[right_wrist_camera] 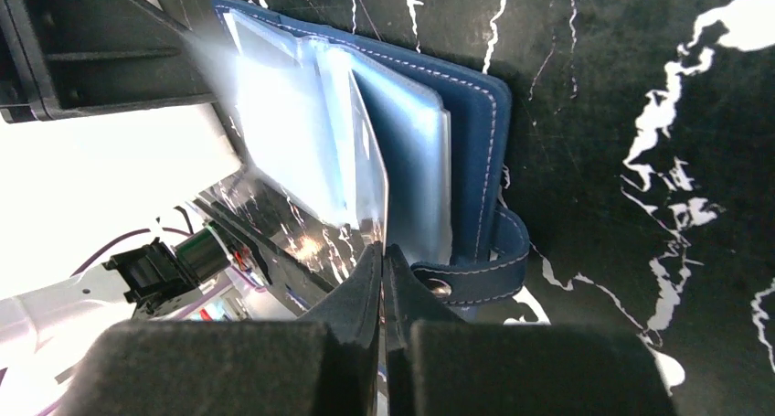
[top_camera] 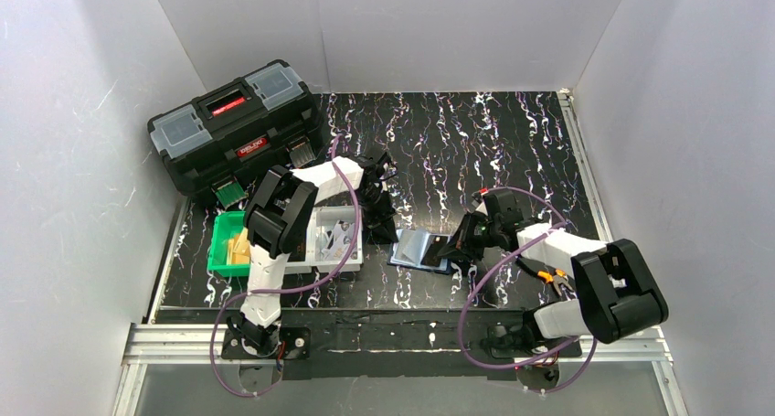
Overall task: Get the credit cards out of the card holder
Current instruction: Remove the credit card from the card holder, then place the credit card in the storage box.
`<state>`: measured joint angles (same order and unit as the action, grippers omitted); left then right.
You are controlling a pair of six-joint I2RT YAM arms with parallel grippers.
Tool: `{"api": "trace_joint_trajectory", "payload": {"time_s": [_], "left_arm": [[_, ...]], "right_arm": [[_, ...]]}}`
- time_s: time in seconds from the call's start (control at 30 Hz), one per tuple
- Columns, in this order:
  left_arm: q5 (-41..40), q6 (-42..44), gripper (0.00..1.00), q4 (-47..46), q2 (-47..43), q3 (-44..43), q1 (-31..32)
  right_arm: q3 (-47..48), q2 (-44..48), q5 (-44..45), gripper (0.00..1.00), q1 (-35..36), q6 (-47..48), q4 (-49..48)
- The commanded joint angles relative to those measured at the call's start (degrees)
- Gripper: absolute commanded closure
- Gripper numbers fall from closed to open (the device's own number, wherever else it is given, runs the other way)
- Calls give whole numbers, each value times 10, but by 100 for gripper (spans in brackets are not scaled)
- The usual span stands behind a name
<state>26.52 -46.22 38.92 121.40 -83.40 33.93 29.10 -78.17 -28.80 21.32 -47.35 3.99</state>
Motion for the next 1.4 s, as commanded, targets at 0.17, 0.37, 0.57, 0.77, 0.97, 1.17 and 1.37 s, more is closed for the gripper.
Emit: {"api": "trace_joint_trajectory", "payload": {"time_s": [0.17, 0.37, 0.57, 0.77, 0.97, 1.17, 1.37], "left_arm": [[-217, 35, 100, 23, 52, 11, 6], [-215, 50, 100, 37, 13, -14, 8], [-212, 72, 100, 69, -25, -62, 10], [-199, 86, 77, 84, -67, -93, 11], [-179, 100, 56, 95, -102, -111, 11], [-157, 117, 49, 105, -130, -133, 11], [-121, 131, 47, 99, -158, -133, 9]], "right_arm": [[-4, 51, 33, 99, -12, 26, 59], [6, 72, 29, 99, -15, 31, 73], [21, 77, 23, 99, -16, 31, 79], [34, 93, 28, 99, -17, 34, 97], [45, 102, 31, 99, -18, 31, 107], [67, 108, 34, 99, -18, 31, 124], [90, 123, 33, 99, -19, 32, 145]]}}
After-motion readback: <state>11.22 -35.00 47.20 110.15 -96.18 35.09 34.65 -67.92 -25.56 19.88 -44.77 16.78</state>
